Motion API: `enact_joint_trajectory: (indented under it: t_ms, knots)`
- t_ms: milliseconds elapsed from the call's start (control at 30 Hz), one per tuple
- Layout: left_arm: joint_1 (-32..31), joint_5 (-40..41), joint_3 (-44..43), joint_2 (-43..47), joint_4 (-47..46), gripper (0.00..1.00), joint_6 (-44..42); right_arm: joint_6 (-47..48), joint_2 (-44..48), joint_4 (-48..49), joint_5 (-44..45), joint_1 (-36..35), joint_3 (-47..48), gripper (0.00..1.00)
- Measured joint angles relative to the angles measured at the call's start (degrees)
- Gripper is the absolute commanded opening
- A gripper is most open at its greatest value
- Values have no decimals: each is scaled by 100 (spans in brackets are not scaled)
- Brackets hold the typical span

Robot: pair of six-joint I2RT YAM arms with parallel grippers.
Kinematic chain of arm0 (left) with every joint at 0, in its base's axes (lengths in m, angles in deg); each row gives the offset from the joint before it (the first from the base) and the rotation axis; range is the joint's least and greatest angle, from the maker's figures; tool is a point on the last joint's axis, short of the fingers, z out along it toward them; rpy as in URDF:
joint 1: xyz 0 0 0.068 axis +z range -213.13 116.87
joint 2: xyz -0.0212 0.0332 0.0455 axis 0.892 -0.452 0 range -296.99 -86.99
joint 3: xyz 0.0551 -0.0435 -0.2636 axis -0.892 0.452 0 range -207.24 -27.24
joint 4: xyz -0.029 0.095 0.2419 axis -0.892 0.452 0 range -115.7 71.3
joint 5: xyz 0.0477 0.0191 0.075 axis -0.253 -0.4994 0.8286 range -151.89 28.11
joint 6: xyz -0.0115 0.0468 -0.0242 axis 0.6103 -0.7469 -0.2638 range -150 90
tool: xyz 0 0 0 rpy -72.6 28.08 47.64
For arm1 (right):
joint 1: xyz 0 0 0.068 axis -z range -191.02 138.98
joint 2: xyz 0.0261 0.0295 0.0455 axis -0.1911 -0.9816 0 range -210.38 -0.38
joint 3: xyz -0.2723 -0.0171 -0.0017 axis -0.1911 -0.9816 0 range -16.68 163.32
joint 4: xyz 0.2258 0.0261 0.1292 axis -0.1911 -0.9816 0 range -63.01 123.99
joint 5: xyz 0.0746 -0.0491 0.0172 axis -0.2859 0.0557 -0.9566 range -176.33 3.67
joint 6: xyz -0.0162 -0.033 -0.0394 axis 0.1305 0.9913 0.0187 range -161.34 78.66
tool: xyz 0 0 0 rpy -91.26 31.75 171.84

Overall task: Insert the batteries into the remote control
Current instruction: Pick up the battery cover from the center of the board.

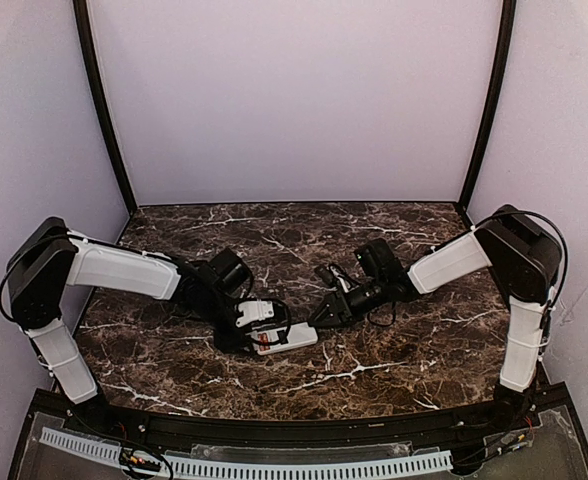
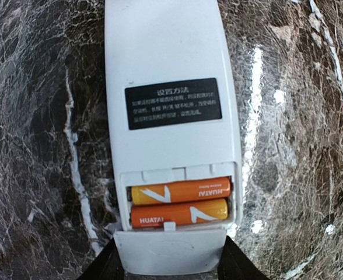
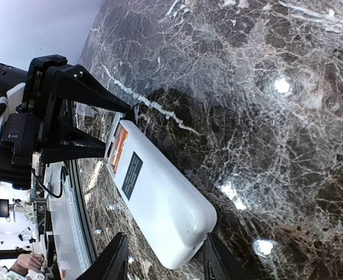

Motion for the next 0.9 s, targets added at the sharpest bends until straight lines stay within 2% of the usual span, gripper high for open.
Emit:
enact_joint_trajectory:
  t_ms: [500, 900]
  knots:
    - [0, -240, -505, -37, 525, 49, 61, 0, 0, -2, 0, 0, 0, 42]
    - [0, -313, -837, -413, 649, 52, 160, 0, 0, -2, 0, 0, 0, 42]
